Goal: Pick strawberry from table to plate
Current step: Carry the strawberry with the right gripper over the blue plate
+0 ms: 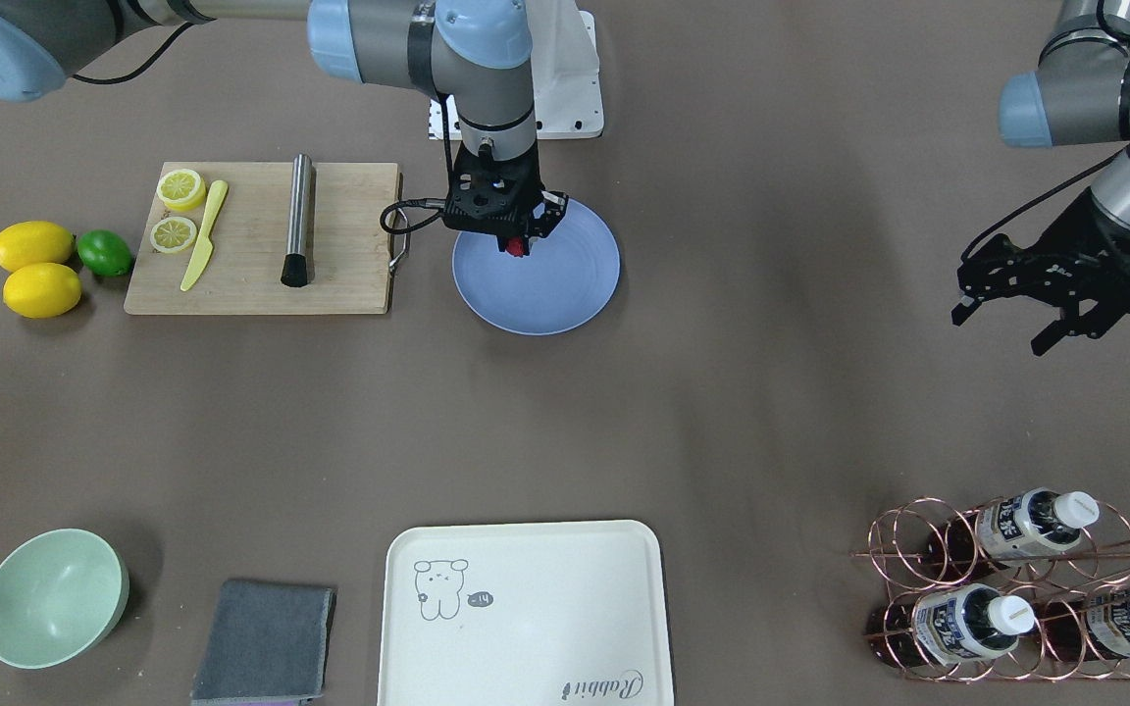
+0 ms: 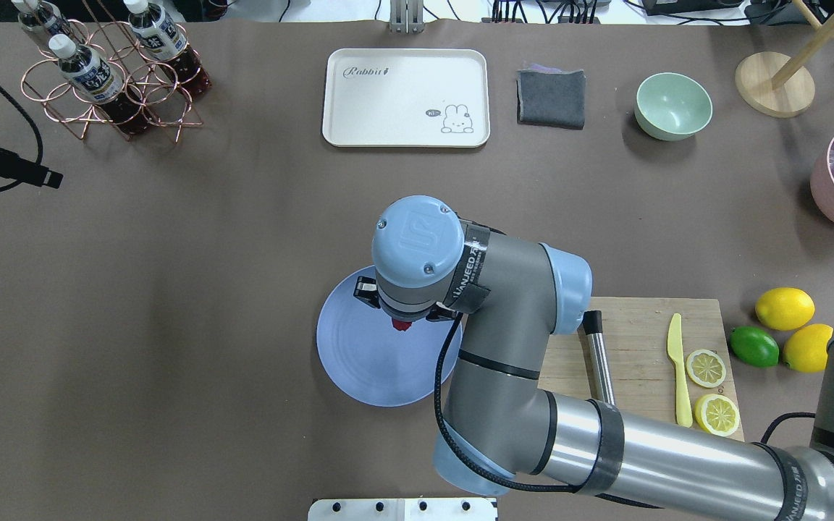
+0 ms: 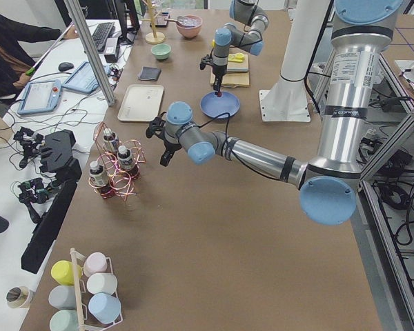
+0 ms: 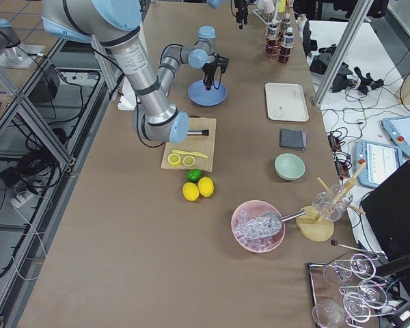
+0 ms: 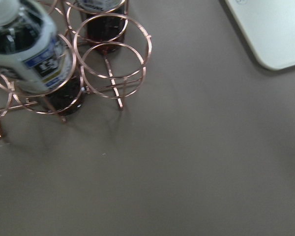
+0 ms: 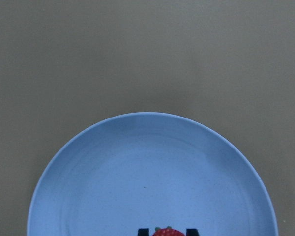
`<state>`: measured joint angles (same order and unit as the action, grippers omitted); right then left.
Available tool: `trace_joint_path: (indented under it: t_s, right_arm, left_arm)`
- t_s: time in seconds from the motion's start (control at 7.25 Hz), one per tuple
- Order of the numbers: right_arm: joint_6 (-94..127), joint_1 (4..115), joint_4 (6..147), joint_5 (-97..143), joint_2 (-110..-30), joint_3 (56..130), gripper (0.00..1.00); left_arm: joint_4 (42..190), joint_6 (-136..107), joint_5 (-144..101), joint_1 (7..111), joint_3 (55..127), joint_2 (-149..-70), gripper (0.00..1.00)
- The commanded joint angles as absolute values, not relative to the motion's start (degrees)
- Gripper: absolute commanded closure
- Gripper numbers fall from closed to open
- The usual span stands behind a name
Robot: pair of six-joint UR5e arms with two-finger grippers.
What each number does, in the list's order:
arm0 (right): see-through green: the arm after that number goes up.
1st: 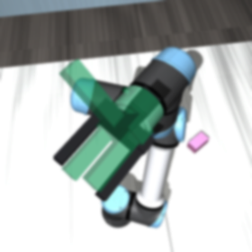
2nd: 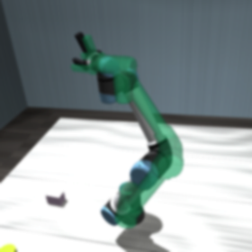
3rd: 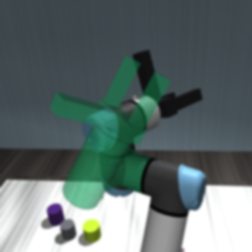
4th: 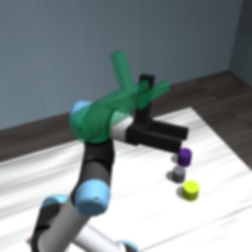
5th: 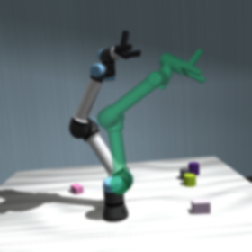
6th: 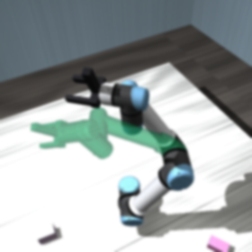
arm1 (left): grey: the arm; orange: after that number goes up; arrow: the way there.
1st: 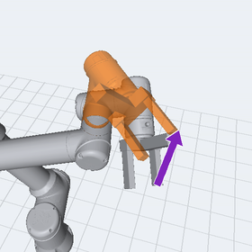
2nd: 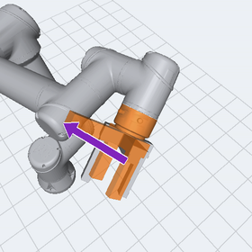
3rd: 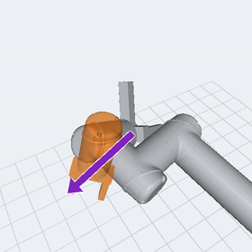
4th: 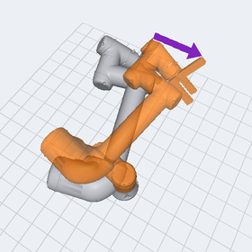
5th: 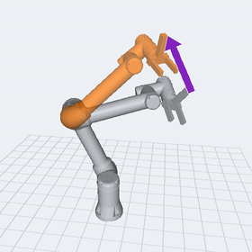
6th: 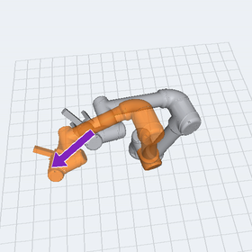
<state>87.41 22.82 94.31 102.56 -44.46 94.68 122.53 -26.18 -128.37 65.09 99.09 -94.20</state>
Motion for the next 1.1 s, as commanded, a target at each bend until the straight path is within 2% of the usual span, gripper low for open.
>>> trace_joint_path:
  t_s: [0.0,0.28,0.55,0.69,0.83,0.97]
  right_arm:
    - [86.84,22.41,93.87,100.3,-43.24,91.16,1.0]
    - [87.18,21.89,87.13,99.84,-43.33,87.03,1.0]
    - [87.27,20.48,86.84,99.93,-43.42,87.19,1.0]
    - [87.28,20.39,86.92,100.28,-43.59,87.27,0.74]
    - [87.36,20.3,87.27,99.94,-43.77,87.36,0.01]
    - [87.36,20.74,88.23,100.02,-43.94,88.06,0.0]
  left_arm:
    - [122.78,-23.21,-128.5,67.23,98.61,-90.97,0.02]
    - [122.43,-21.62,-128.5,68.2,98.53,-90.79,0.02]
    - [122.43,-21.62,-128.5,68.29,98.53,-90.79,0.02]
    - [122.43,-21.62,-128.5,68.29,98.53,-90.79,0.02]
    - [122.52,-21.62,-128.5,68.38,98.61,-90.7,0.02]
    - [122.52,-21.62,-128.58,68.64,98.61,-90.7,0.02]
